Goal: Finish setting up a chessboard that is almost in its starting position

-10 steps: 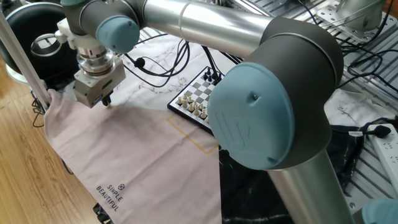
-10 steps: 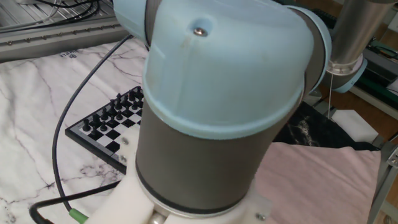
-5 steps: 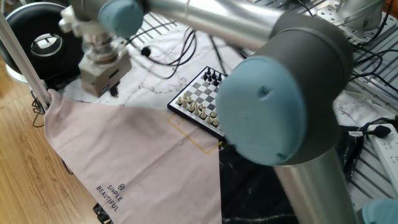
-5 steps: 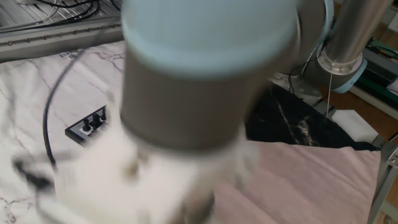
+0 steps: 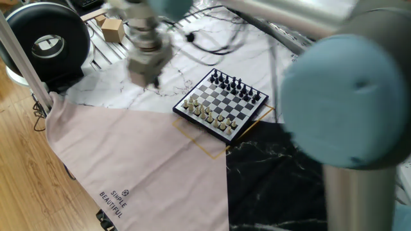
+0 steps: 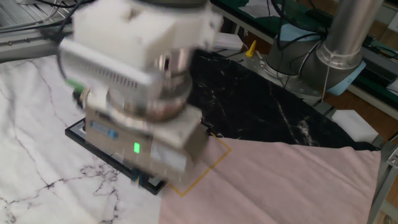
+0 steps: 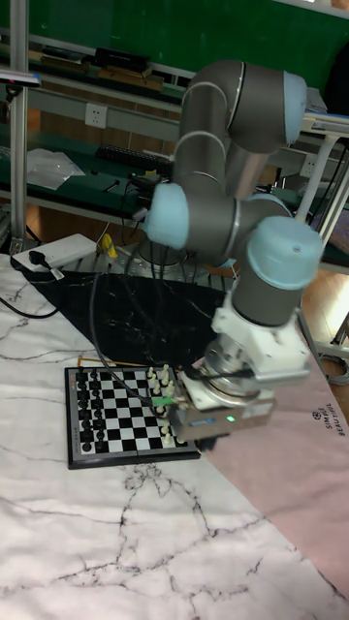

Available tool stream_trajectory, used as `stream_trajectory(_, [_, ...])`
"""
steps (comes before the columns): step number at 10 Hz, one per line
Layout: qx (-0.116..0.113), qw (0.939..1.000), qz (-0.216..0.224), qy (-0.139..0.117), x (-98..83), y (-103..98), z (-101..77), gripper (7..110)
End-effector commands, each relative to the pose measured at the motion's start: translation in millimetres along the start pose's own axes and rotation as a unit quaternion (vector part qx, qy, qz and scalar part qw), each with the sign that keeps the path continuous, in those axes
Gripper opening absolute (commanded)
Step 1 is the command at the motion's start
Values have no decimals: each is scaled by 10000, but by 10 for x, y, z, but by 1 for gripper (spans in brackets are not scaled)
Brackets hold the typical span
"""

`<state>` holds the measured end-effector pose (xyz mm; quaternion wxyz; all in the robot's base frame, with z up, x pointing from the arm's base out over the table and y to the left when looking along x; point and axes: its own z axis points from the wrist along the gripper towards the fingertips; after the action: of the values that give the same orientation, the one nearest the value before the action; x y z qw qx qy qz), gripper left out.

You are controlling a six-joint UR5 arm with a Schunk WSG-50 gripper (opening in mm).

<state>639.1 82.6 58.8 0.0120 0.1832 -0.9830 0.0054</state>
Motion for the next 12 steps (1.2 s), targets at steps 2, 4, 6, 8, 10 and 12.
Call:
stream_trajectory(2, [-289, 9995, 92, -59, 469, -134, 14, 7])
stream_trajectory(4, [-261, 9973, 515, -460, 264, -160, 4, 7])
stream_trajectory(6, [56, 9880, 1394, -659, 179, -352, -4, 7])
stream_trajectory(8, [152, 9948, 969, -267, 375, -367, 13, 7])
stream_trajectory(10, [-244, 9971, 668, 265, 997, -456, 53, 7])
stream_trajectory(12, [-191, 9965, 608, 547, 1340, -619, 101, 7])
